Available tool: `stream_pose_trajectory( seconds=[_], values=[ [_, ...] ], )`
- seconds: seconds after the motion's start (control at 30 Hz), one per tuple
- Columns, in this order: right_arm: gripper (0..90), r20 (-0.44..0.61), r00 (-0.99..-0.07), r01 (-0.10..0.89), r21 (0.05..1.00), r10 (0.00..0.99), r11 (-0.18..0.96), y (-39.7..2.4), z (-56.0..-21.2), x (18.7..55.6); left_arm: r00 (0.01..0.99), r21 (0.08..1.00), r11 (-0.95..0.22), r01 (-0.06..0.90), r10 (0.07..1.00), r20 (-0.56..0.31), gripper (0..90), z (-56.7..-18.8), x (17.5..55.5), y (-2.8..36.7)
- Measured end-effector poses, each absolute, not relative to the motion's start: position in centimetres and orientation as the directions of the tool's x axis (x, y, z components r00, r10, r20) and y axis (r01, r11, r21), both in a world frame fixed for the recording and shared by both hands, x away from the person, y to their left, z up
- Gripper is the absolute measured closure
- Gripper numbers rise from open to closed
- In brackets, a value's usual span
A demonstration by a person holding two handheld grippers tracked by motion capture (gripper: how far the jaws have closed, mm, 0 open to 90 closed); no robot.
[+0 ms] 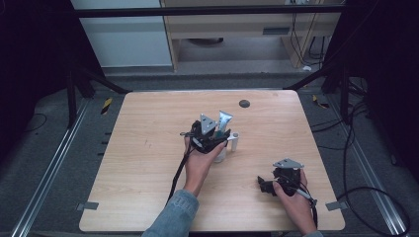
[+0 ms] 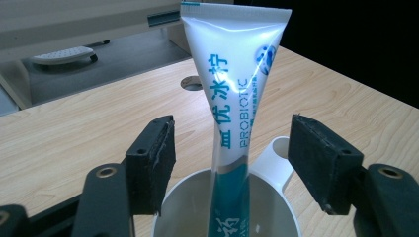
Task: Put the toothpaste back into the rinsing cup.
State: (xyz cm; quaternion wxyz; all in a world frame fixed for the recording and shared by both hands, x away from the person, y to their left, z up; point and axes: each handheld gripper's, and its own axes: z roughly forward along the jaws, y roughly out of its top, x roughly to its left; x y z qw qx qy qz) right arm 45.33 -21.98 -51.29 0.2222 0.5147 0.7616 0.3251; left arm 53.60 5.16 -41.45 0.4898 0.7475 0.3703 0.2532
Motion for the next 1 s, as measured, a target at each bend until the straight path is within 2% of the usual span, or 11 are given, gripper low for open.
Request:
stream_pose_trajectory(
  seconds=[0.43, 1.0],
  values=[
    [0.4, -0.004, -0.371, 0.640, 0.724, 0.929, 0.259, -22.0, -51.3, 45.3, 0.611, 0.914, -0.266, 0.307, 0.791, 0.026, 24.7, -41.1, 53.8, 5.0],
    [0.4, -0.005, -0.372, 0.639, 0.724, 0.928, 0.260, -22.0, -51.3, 45.3, 0.672, 0.887, -0.352, 0.299, 0.738, 0.066, 12.9, -40.1, 52.8, 5.3]
  ],
)
